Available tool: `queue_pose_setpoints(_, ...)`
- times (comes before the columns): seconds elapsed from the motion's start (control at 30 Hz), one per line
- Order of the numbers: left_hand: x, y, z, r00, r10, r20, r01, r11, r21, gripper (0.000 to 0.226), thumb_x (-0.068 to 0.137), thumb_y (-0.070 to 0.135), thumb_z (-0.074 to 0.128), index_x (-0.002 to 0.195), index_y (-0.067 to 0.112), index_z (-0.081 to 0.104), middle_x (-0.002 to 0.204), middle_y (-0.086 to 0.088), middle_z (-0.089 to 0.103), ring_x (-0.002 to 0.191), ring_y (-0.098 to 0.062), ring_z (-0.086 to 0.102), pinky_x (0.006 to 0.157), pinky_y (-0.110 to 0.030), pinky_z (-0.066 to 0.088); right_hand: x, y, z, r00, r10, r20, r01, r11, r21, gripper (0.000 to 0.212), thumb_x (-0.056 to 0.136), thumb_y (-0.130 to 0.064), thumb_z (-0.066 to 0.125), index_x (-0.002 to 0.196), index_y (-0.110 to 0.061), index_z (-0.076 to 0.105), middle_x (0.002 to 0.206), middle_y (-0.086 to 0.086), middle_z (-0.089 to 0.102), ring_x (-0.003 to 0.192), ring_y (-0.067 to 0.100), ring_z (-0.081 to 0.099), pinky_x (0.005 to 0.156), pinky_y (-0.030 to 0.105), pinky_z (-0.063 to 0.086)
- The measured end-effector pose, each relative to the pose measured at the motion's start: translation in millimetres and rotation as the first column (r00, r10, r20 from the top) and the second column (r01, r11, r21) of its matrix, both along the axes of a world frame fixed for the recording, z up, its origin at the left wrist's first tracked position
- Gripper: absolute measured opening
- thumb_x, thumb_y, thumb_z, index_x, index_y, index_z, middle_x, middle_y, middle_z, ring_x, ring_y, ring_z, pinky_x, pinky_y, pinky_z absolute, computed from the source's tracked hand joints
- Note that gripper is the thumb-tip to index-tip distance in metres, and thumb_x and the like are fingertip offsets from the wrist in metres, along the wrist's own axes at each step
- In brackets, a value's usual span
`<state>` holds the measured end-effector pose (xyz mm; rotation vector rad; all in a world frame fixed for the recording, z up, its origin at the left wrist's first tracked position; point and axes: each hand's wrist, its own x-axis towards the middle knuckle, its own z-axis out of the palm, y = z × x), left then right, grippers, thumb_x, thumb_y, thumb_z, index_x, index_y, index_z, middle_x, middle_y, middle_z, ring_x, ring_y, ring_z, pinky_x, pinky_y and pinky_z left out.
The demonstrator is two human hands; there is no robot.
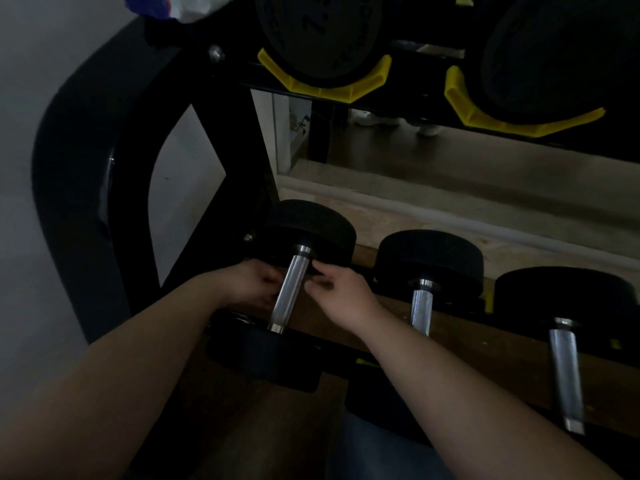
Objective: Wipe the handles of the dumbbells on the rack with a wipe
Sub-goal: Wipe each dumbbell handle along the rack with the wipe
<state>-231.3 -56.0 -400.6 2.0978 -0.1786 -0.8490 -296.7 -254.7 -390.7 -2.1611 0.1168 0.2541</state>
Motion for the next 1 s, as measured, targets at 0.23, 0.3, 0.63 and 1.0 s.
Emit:
queue_pose_setpoints(0.23, -17.9, 18.8, 35.7, 0.985, 0.173, 0.004, -0.171, 0.976, -0.137, 0.011, 0.096, 0.021, 0.065, 0.096, 0.021, 0.077, 0.082, 0.003, 0.075, 0.073, -0.005, 0.066, 0.068, -0.022, 0.052, -2.9, 5.6, 5.9, 0.969, 0.077, 0.235, -0.087, 0.996, 0.031, 0.029, 0.092, -0.028, 0.072, 0.120, -0.030, 0.071, 0.103, -0.017, 0.069, 0.100, -0.003, 0.063, 0.091, 0.017, 0.049)
queue_pose_setpoints(0.3, -27.7, 5.1, 46.0, 0.976, 0.217, 0.022, -0.209, 0.959, -0.192, 0.011, 0.093, 0.027, 0.068, 0.099, 0.023, 0.077, 0.076, 0.007, 0.073, 0.071, 0.000, 0.066, 0.062, -0.018, 0.051, -4.3, 9.1, 3.9, 0.949, 0.146, 0.281, -0.167, 0.985, 0.054, 0.034, 0.090, -0.027, 0.074, 0.124, -0.029, 0.070, 0.110, -0.014, 0.071, 0.105, -0.003, 0.063, 0.095, 0.018, 0.049)
queue_pose_setpoints(0.63, -47.1, -25.9, 39.9, 0.870, 0.492, 0.019, -0.471, 0.843, -0.259, 0.010, 0.088, 0.024, 0.075, 0.096, 0.018, 0.074, 0.076, 0.001, 0.076, 0.068, -0.007, 0.068, 0.055, -0.018, 0.049, 1.8, 5.1, -0.1, 0.958, -0.025, 0.286, -0.053, 0.964, 0.260, 0.016, 0.089, -0.020, 0.076, 0.103, -0.028, 0.075, 0.098, -0.011, 0.074, 0.095, 0.001, 0.069, 0.090, 0.025, 0.056)
queue_pose_setpoints(1.0, -61.1, -26.8, 37.5, 0.899, 0.200, 0.389, -0.326, 0.899, 0.292, 0.020, 0.091, 0.025, 0.052, 0.090, 0.025, 0.072, 0.083, 0.001, 0.066, 0.066, -0.008, 0.061, 0.057, -0.023, 0.051, 25.7, 15.9, -0.1, 0.846, -0.214, -0.489, 0.503, 0.627, 0.595, 0.013, 0.097, -0.005, 0.062, 0.106, -0.013, 0.068, 0.098, 0.006, 0.068, 0.061, 0.011, 0.051, 0.047, 0.022, 0.038)
